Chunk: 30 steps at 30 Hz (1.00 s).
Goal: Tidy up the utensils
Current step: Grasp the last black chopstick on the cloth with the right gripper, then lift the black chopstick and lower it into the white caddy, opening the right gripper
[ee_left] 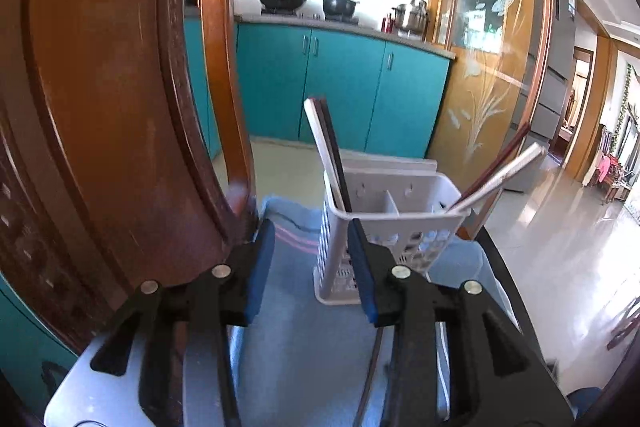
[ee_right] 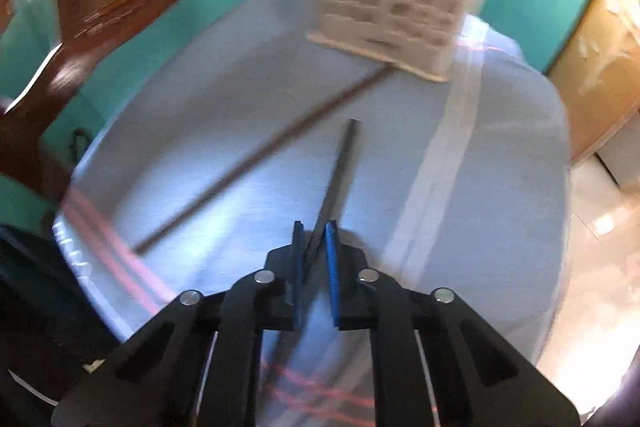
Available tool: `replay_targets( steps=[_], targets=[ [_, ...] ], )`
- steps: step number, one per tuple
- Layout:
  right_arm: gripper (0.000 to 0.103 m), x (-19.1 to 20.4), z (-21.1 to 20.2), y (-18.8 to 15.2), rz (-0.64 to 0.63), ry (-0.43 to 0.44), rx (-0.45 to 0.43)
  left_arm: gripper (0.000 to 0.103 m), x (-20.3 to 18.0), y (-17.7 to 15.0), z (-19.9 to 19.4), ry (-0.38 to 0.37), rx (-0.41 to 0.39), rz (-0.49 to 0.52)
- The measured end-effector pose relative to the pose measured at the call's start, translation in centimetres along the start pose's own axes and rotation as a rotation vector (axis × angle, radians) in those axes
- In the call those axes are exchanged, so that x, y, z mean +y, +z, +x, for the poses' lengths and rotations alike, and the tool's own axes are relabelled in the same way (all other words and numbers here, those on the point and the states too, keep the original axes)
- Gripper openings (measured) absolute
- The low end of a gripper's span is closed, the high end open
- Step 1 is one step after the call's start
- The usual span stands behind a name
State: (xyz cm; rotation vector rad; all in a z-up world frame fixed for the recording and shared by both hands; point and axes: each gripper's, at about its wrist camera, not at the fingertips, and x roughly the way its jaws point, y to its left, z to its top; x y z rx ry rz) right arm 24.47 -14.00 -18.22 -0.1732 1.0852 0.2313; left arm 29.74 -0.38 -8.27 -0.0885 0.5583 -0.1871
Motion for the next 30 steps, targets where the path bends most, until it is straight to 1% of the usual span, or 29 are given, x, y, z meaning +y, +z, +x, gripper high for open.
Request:
replay_targets(
  steps=[2, 3, 6, 7, 9, 11, 13, 16, 17, 18, 21, 24, 25, 26, 27, 28, 30],
  targets=[
    [0.006, -2.1, -0.1, -0.4, 0.05, -0.027, -0.012, 0.039, -0.1, -0.6, 0.9, -0.027, 0.054, -0.005],
    [0.006, -3.1, 0.0, -0.6, 0.076, -0.026, -0.018, 0.039, -0.2, -1.1, 1.4, -0.038, 0.085, -0.003],
    [0.006, -4.6, 0.2, -1.1, 0.106, -0.016, -0.031, 0.039, -1.4, -2.8, 3.7, -0.066, 0.191, 0.016],
    [0.006, -4.6, 0.1, -1.4, 0.098, -0.024, -0.037, 0.039, -2.4, -3.9, 5.0, -0.077, 0.252, 0.042],
    [0.008, -4.0, -0.3, -2.2, 0.079, -0.046, -0.044, 0.039, -4.1, -5.8, 6.9, -0.076, 0.328, 0.105],
    [0.015, -3.9, -0.3, -2.4, 0.072, -0.064, -0.05, 0.039, -5.6, -7.5, 8.5, -0.055, 0.375, 0.174],
    [0.016, -4.1, -0.3, -2.6, 0.073, -0.06, -0.052, 0.04, -6.9, -9.2, 10.1, -0.035, 0.418, 0.235],
    [0.017, -4.0, -0.1, -2.1, 0.07, -0.05, -0.057, 0.041, -7.7, -10.5, 11.6, -0.014, 0.448, 0.268],
    [0.018, -4.1, 0.4, -1.2, 0.071, -0.048, -0.058, 0.042, -7.7, -10.9, 12.0, -0.011, 0.455, 0.268],
    [0.018, -4.2, 0.4, -1.3, 0.071, -0.044, -0.06, 0.044, -7.7, -10.9, 11.9, -0.01, 0.441, 0.264],
    [0.018, -4.1, 0.5, -0.9, 0.074, -0.037, -0.063, 0.043, -7.9, -10.9, 12.1, -0.008, 0.444, 0.266],
    [0.015, -4.1, 0.6, -0.7, 0.075, -0.027, -0.064, 0.028, -8.2, -11.0, 12.1, -0.036, 0.446, 0.253],
    [0.01, -3.9, 0.6, -0.7, 0.075, -0.015, -0.065, 0.022, -8.3, -11.0, 12.1, -0.039, 0.445, 0.253],
    [0.006, -3.8, 0.6, -0.7, 0.073, -0.012, -0.066, 0.018, -8.4, -11.0, 12.0, -0.04, 0.441, 0.255],
    [0.006, -3.7, 0.6, -0.6, 0.071, -0.016, -0.069, 0.011, -8.6, -11.1, 11.9, -0.04, 0.437, 0.26],
    [0.006, -3.6, 0.6, -0.6, 0.07, -0.017, -0.072, 0.008, -8.7, -10.9, 12.1, -0.034, 0.433, 0.264],
    [0.006, -3.4, 0.1, -0.6, 0.07, -0.012, -0.094, 0.008, -9.1, -11.2, 11.7, -0.025, 0.419, 0.269]
  ],
)
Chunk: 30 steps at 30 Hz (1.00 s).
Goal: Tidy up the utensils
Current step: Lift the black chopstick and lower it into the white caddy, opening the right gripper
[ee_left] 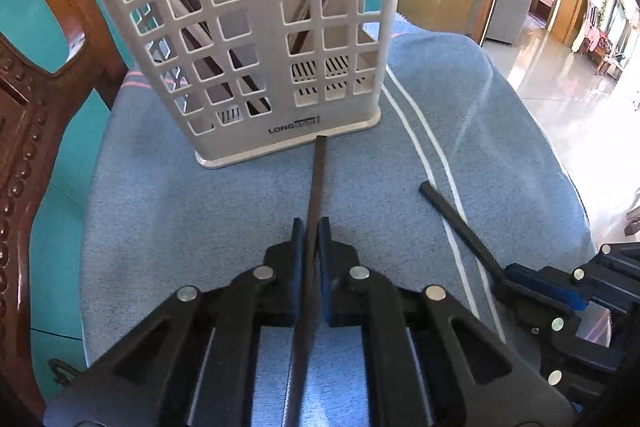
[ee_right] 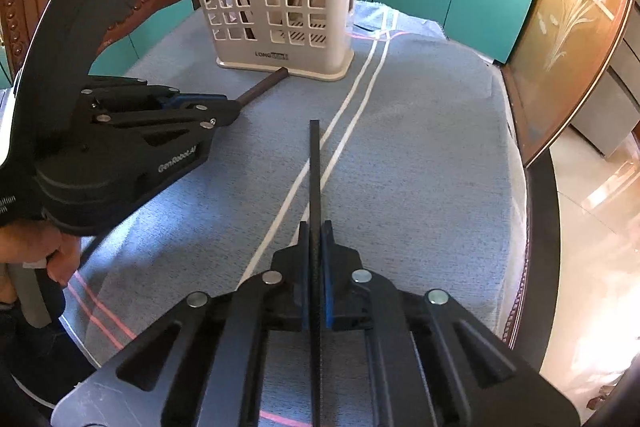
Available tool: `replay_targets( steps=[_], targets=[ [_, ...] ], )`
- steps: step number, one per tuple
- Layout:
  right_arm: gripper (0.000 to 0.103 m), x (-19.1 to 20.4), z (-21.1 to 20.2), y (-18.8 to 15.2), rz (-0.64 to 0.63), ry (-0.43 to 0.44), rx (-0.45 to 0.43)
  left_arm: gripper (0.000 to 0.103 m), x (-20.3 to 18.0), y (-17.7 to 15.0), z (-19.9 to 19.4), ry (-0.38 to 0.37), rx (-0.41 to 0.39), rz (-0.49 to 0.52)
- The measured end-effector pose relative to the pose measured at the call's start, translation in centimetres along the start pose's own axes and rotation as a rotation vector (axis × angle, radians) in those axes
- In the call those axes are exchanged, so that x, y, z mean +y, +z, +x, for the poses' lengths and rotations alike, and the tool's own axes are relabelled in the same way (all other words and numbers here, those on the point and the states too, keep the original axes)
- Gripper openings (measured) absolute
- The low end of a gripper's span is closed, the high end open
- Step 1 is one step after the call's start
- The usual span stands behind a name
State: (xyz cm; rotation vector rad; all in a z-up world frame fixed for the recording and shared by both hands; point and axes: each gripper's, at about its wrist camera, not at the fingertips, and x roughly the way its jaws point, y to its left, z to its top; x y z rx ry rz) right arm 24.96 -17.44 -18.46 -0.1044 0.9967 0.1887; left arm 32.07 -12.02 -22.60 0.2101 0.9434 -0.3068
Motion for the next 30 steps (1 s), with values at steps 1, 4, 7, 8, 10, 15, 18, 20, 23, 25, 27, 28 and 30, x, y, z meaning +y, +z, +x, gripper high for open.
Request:
replay_targets(
  steps=[1, 4, 7, 8, 10, 15, 18, 20, 23, 25, 27, 28, 30],
  targets=[
    [0.006, 0.0, -0.4, 0.0, -0.001, 0.0, -0.016, 0.007, -0.1, -0.1, -0.2, 0.005, -0.013, 0.003],
    [0.006, 0.1, -2.5, 0.4, -0.001, 0.008, -0.082, 0.007, -0.1, 0.0, -1.8, 0.007, -0.057, 0.002],
    [0.006, 0.2, -6.2, 0.8, 0.002, 0.052, -0.175, 0.007, 0.2, 0.3, -4.8, 0.0, -0.122, -0.005],
    [0.006, 0.2, -7.4, 1.0, 0.002, 0.065, -0.207, 0.007, 0.3, 0.4, -5.8, -0.008, -0.141, -0.009],
    [0.006, 0.1, -9.9, 1.2, 0.007, 0.087, -0.272, 0.007, 0.6, 0.5, -8.2, -0.023, -0.19, -0.013],
    [0.006, -0.4, -15.6, 2.9, 0.037, 0.141, -0.415, 0.007, 1.5, 0.9, -15.6, -0.055, -0.349, -0.03],
    [0.006, -0.7, -18.0, 4.9, 0.048, 0.172, -0.485, 0.007, 2.4, 1.8, -19.5, -0.069, -0.439, -0.054],
    [0.006, -0.8, -19.1, 6.7, 0.051, 0.169, -0.525, 0.007, 3.1, 3.0, -22.0, -0.074, -0.501, -0.071],
    [0.006, -1.2, -21.1, 9.6, 0.06, 0.157, -0.611, 0.007, 4.6, 5.5, -24.3, -0.061, -0.577, -0.095],
    [0.006, -1.7, -22.2, 11.4, 0.07, 0.153, -0.66, 0.007, 5.6, 7.3, -25.1, -0.04, -0.62, -0.116],
    [0.006, -2.3, -22.4, 13.3, 0.086, 0.151, -0.695, 0.007, 6.8, 8.9, -26.1, -0.039, -0.662, -0.151],
    [0.006, -2.4, -22.6, 14.4, 0.09, 0.147, -0.715, 0.007, 7.2, 9.7, -26.3, -0.039, -0.676, -0.163],
    [0.006, -2.3, -22.8, 15.7, 0.091, 0.134, -0.744, 0.007, 7.8, 10.6, -26.7, -0.034, -0.698, -0.185]
  ],
)
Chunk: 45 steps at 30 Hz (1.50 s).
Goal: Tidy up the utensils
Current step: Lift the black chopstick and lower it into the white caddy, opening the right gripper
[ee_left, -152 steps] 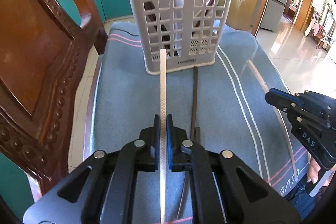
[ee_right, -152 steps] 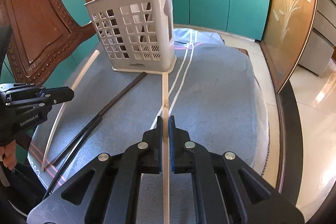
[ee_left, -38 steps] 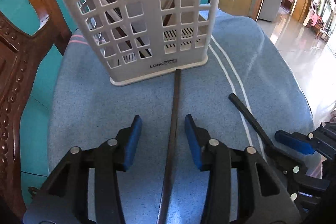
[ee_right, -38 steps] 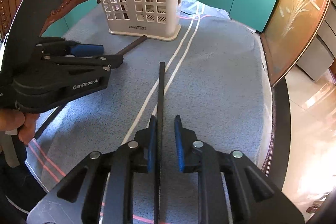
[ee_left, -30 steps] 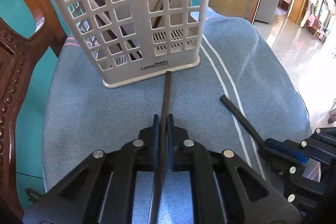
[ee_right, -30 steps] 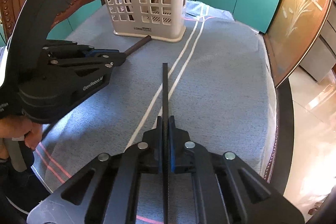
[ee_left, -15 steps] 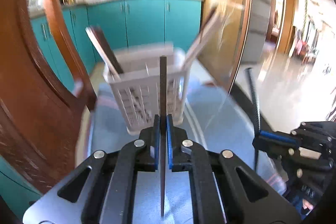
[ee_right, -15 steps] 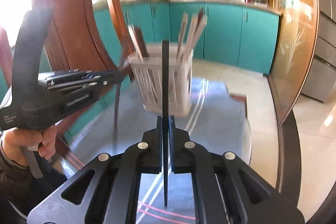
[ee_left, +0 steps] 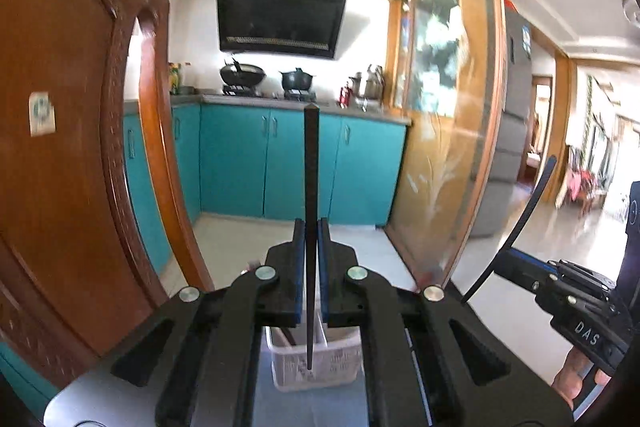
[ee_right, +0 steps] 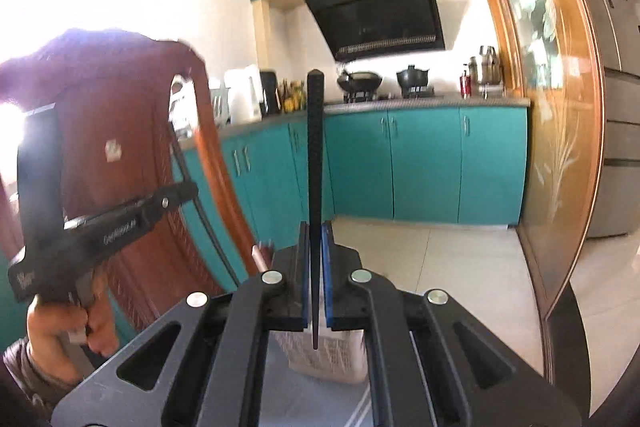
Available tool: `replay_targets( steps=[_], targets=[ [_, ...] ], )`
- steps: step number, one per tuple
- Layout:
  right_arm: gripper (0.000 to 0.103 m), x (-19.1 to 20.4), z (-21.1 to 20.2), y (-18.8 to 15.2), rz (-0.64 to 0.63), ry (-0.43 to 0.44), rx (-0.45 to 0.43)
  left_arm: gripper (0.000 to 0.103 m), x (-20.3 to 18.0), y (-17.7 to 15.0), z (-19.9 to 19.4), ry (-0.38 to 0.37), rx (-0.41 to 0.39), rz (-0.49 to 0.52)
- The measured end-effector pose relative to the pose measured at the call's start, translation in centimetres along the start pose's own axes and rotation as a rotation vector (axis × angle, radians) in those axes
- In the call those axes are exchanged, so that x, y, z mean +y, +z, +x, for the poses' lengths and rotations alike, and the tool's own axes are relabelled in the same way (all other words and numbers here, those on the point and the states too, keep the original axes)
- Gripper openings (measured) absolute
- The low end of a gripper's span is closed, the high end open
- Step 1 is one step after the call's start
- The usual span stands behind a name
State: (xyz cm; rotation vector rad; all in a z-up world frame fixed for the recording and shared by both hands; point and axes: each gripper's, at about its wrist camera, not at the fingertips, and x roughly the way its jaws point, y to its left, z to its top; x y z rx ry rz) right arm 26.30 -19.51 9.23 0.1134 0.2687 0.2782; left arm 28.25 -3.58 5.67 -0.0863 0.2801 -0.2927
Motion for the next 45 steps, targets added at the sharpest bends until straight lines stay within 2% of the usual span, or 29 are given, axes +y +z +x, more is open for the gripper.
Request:
replay_targets(
  steps=[3, 6, 9, 14, 19, 33, 40, 45],
  targets=[
    [0.006, 0.7, 1.1, 0.9, -0.029, -0.019, -0.038, 0.007, 0.9, 1.3, 0.8, 0.006, -0.026, -0.022],
    [0.006, 0.8, 1.9, 0.3, -0.029, -0.011, -0.069, 0.007, 1.0, 1.9, 1.2, 0.021, -0.044, -0.008],
    [0.006, 0.3, 2.8, -0.7, -0.013, -0.001, -0.089, 0.007, 1.1, 1.7, 1.7, 0.063, -0.068, 0.016],
    [0.006, -0.9, 4.5, -2.3, 0.014, -0.023, -0.1, 0.007, 2.1, 0.8, 3.1, 0.057, -0.056, -0.009],
    [0.006, -1.3, 5.9, -3.5, 0.009, -0.038, -0.087, 0.007, 3.1, 0.0, 5.4, 0.052, -0.027, -0.05],
    [0.006, 0.9, 10.2, -7.2, -0.099, -0.086, 0.048, 0.007, 3.0, -3.5, 7.7, 0.072, 0.088, -0.035],
    [0.006, 0.8, 10.2, -7.6, -0.103, -0.111, 0.044, 0.007, 3.4, -5.0, 8.5, 0.076, 0.137, -0.043],
    [0.016, 0.6, 9.3, -7.4, -0.093, -0.116, 0.023, 0.007, 3.6, -5.8, 8.5, 0.087, 0.16, -0.04]
  ],
)
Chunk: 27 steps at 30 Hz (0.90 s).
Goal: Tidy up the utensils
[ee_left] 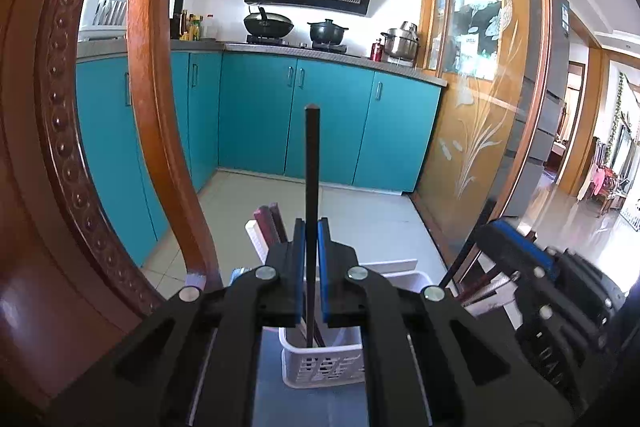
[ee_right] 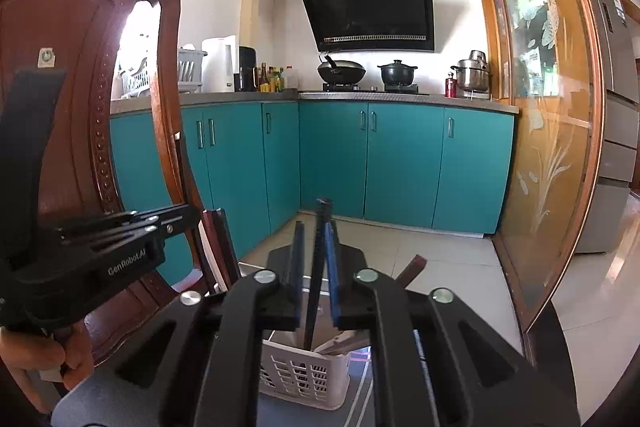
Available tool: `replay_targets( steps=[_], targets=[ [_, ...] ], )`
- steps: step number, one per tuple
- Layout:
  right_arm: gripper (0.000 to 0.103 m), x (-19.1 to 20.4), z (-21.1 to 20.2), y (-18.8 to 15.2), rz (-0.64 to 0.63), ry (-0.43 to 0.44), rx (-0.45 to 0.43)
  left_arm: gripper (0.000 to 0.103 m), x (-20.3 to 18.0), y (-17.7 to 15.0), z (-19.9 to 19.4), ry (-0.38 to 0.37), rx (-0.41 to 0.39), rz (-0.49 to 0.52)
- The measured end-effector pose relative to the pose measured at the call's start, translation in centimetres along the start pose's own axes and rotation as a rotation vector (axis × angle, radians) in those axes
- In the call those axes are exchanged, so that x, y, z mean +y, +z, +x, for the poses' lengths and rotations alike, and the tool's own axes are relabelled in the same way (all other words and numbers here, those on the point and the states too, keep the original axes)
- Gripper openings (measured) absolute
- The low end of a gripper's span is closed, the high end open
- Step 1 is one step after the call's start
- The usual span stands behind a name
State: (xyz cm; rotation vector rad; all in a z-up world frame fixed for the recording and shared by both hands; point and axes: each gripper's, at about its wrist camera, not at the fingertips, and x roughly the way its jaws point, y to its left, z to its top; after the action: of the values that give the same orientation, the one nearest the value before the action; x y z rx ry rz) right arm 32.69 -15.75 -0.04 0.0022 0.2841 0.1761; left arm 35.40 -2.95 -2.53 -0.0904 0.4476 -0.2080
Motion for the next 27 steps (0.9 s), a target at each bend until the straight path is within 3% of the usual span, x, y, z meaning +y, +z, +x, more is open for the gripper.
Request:
replay_targets(
  steps=[2, 6, 9, 13, 15, 20, 27],
  targets=[
    [0.027, -0.1, -0.8, 0.1, 0.0, 0.002, -0.019, 0.007, 0.0, -0.1, -0.3, 0.007, -0.007, 0.003],
    [0.042, 0.3, -3.2, 0.8, -0.028, -0.009, -0.083, 0.036, -0.1, -0.3, -1.1, 0.011, -0.029, 0.009],
    [0.052, 0.6, -6.0, 1.2, -0.047, -0.004, -0.138, 0.04, -0.3, -0.4, -2.2, 0.015, -0.05, 0.027],
    [0.069, 1.2, -10.3, 0.9, -0.075, 0.0, -0.197, 0.054, -0.8, -0.7, -4.3, 0.022, -0.088, 0.06],
    [0.073, 1.5, -12.8, -0.1, -0.08, -0.005, -0.212, 0.061, -1.2, -1.2, -5.5, 0.026, -0.105, 0.084],
    [0.096, 1.8, -19.5, -4.9, -0.057, -0.056, -0.208, 0.078, -2.0, -3.8, -10.2, 0.055, -0.152, 0.18],
    [0.1, 1.6, -25.1, -9.1, 0.065, -0.087, -0.137, 0.094, -1.8, -10.7, -18.9, 0.149, -0.169, 0.218]
  ],
)
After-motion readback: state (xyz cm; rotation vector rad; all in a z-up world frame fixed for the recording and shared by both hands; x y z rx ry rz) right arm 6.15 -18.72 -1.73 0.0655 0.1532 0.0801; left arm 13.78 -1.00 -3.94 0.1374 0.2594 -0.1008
